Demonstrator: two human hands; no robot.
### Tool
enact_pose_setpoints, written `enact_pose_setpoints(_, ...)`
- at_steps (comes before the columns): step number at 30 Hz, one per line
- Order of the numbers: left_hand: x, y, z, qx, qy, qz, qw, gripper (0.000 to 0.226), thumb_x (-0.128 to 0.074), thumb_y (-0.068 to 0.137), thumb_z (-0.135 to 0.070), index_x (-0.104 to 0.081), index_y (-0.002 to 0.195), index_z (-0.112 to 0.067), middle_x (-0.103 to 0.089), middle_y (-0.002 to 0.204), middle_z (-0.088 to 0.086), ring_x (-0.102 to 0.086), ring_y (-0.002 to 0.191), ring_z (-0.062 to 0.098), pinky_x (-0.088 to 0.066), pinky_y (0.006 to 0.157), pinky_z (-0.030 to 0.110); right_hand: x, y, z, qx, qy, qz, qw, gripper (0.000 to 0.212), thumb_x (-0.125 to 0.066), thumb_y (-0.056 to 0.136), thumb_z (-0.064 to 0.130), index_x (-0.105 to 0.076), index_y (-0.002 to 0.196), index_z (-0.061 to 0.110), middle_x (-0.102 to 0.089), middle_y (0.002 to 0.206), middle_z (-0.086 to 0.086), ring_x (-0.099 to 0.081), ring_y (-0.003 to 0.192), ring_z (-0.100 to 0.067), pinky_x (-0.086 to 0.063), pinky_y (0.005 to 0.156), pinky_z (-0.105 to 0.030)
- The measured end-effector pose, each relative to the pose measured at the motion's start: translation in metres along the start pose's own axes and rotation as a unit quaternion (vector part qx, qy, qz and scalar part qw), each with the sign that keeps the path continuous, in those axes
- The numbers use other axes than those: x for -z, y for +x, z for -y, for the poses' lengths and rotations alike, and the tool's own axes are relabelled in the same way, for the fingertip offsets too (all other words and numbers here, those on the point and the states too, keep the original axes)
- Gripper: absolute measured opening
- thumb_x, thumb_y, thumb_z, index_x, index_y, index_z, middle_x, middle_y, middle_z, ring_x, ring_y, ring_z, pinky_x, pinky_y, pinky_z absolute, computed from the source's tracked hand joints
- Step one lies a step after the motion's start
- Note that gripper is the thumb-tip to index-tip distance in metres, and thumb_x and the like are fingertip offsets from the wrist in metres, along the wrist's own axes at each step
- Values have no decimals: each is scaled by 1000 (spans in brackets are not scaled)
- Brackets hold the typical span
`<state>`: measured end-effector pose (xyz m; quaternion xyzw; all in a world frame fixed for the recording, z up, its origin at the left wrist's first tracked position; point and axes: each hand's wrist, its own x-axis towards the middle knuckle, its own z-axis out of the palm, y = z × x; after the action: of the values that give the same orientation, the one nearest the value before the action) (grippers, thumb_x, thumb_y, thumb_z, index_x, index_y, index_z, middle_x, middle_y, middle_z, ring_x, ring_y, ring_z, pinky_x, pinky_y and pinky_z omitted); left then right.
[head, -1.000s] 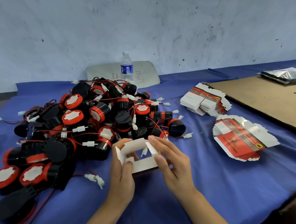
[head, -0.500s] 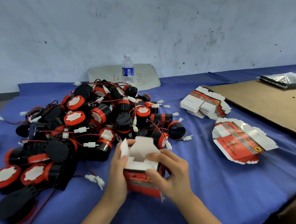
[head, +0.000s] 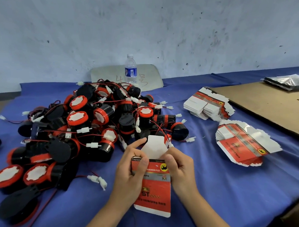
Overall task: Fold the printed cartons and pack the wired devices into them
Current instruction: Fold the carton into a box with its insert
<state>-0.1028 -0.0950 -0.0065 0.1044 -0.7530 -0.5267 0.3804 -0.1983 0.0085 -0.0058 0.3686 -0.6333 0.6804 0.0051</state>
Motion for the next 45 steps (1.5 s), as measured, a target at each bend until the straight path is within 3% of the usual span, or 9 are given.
enact_pose_setpoints(2, -2, 0, 0, -22, 18, -8, 1000, 30, -49, 88, -53, -60, 94, -26, -51, 135, -20, -54, 122, 9, -48, 93, 37, 2, 0, 0, 11, 3, 3, 1000, 66, -46, 84, 71, -62, 70, 8, -62, 68, -6, -60, 62, -26, -47, 56, -41)
enact_pose_setpoints(6, -3, 0, -3, -40, 62, -33, 997, 23, -46, 87, -54, -58, 91, -34, -45, 131, -19, -51, 115, -4, -44, 84, 12, 1, 0, 3, 11, 49, 12, 999, 39, -47, 89, 47, -69, 80, 16, -68, 96, 2, -66, 87, -22, -52, 73, -38)
enact_pose_setpoints(14, -5, -1, 2, -20, 11, -24, 999, 27, -46, 87, -55, -51, 101, -32, -59, 102, -12, -63, 90, 10, -52, 73, 24, 1, -4, 10, -1, 95, -3, 995, 34, -59, 82, 46, -61, 111, 28, -70, 98, 6, -66, 78, -8, -52, 64, -21)
enact_pose_setpoints(18, -3, -1, 4, -1, -18, -29, 999, 23, -50, 84, -56, -47, 101, -42, -60, 110, -20, -64, 96, 8, -55, 76, 28, 0, -2, 10, 10, 40, 6, 999, 29, -54, 84, 40, -68, 82, 16, -69, 90, 3, -65, 78, -9, -48, 66, -17)
enact_pose_setpoints(22, -4, -2, 1, -28, 34, -47, 998, 40, -57, 81, -51, -45, 118, -42, -54, 118, -32, -57, 107, -6, -45, 79, 6, -1, -2, 7, 53, -10, -48, 997, 21, -56, 83, 32, -61, 68, 18, -66, 81, 4, -63, 79, -11, -46, 70, -18)
enact_pose_setpoints(28, -11, -12, -7, -33, 225, 35, 973, 123, -68, 48, -78, 3, 145, -55, -33, 138, -35, -37, 127, 0, -42, 103, 44, -2, -7, 6, 80, 49, -124, 988, 48, -46, 91, 60, -59, 75, 17, -62, 98, -1, -60, 92, -16, -49, 76, -29)
enact_pose_setpoints(31, -16, -9, -6, -64, 241, 16, 968, 120, -67, 55, -66, 3, 149, -44, -25, 135, -39, -27, 126, -10, -37, 105, 58, 1, -2, 6, -27, 125, -84, 988, 34, -58, 86, 51, -64, 72, 21, -65, 98, 4, -61, 93, -15, -51, 73, -28)
enact_pose_setpoints(36, -12, -1, 2, -142, 302, -3, 943, 99, -60, 59, -46, -21, 145, -16, -30, 142, -9, -26, 140, 20, -15, 112, 67, 5, 10, 1, -266, 288, 41, 919, 19, -74, 74, 18, -61, 87, 18, -69, 107, -8, -66, 91, -24, -54, 64, -30)
enact_pose_setpoints(45, -11, 0, 12, -193, 293, 1, 936, 99, -71, 56, -34, -25, 142, -16, -20, 146, -21, -19, 145, 16, 5, 119, 50, 3, 7, 3, -154, 186, 61, 968, 27, -66, 79, 14, -70, 103, 26, -73, 98, -7, -70, 87, -20, -55, 68, -27)
